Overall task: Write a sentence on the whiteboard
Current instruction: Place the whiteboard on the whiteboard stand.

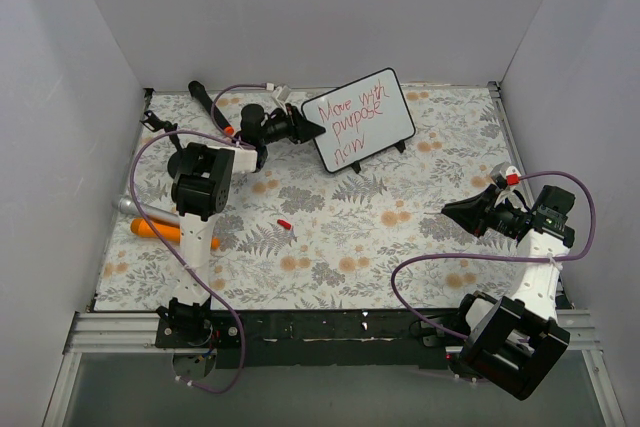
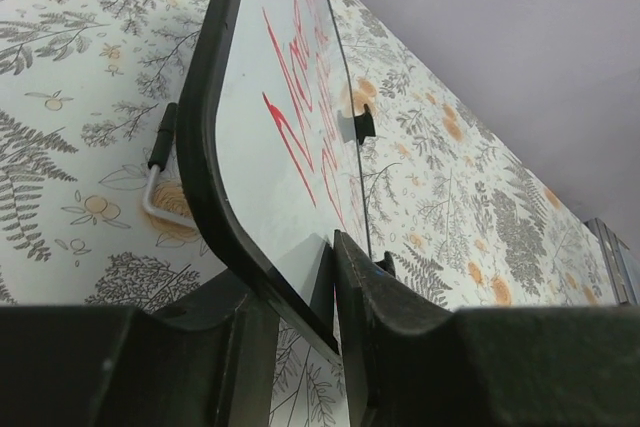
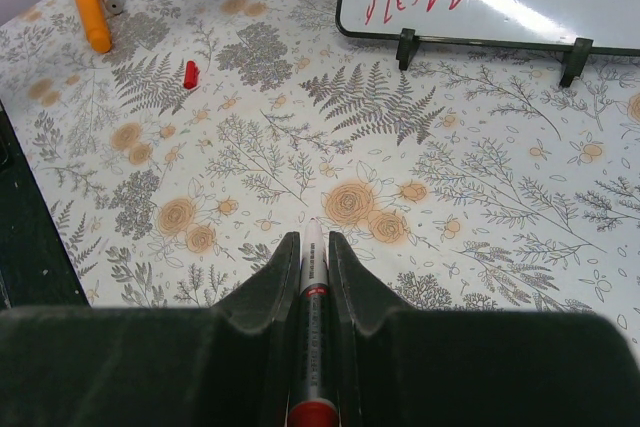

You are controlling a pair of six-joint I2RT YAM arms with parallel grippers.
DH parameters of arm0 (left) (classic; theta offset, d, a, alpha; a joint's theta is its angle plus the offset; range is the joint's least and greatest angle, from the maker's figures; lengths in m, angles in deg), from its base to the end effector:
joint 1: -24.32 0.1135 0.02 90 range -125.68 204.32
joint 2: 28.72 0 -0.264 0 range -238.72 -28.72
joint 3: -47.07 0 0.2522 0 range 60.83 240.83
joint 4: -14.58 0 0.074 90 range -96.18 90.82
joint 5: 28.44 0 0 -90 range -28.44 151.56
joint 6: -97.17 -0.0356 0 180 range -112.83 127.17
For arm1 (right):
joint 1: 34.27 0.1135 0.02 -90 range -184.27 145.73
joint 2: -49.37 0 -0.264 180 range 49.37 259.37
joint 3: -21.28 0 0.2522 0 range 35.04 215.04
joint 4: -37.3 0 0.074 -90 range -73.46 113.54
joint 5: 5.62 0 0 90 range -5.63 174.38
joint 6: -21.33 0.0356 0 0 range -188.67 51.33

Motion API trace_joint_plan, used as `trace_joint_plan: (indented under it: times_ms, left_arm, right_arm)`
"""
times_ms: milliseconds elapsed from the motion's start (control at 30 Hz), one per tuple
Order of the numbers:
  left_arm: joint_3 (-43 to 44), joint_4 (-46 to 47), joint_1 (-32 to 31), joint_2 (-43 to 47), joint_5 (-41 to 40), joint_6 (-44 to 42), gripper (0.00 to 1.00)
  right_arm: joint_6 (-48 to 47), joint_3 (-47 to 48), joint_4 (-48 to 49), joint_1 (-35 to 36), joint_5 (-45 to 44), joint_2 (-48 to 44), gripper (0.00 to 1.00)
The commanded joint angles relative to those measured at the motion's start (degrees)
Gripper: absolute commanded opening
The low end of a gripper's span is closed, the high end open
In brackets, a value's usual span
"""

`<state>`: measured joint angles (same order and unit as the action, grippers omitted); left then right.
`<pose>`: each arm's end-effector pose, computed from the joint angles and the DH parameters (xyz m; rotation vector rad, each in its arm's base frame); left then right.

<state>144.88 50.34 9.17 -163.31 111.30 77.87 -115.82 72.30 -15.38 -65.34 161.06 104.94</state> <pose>0.4797 -0.1580 0.1488 -0.1105 1.9219 -1.7668 0.1606 -0.0563 0.2421 -0.6601 1.7078 0.7636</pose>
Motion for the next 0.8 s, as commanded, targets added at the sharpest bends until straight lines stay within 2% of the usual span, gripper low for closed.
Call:
trace_joint_plan:
  times_ms: [0,167,400,467,633,667,733,767]
  left_arm:
    - [-1.43,-1.26,0.13,3.89,-1.13,-4.59,0.26]
    - [-3.28,-2.14,0.13,5.29,-2.19,-7.5,0.31]
    - [-4.6,-0.3,0.22,7.23,-3.42,-6.27,0.48]
    - [-4.95,-0.21,0.22,7.84,-4.03,-6.27,0.59]
    - [-7.05,-0.47,0.22,10.3,-5.35,-6.62,0.74]
    - [-7.49,-0.47,0.22,10.83,-5.7,-6.8,0.83]
    - [-8.9,-1.0,0.3,12.06,-7.19,-7.24,0.87]
    - [-10.47,-1.52,0.3,13.72,-8.15,-7.59,0.96]
  right_arm:
    - [-0.92,1.15,-0.37,-0.22,1.01,-0.38,0.01]
    - [-0.92,1.15,-0.37,-0.22,1.1,-0.38,0.01]
    - [-0.92,1.15,-0.46,-0.22,1.1,-0.38,0.01]
    - [-0.92,1.15,-0.46,-0.22,1.1,-0.46,0.01]
    - [-1.09,1.15,-0.63,-0.22,1.19,-0.55,0.01]
    - [-1.1,1.15,-0.63,-0.22,1.19,-0.55,0.01]
    - [-1.27,1.15,-0.81,-0.22,1.19,-0.64,0.01]
    - [-1.36,1.24,-0.98,-0.22,1.19,-0.81,0.01]
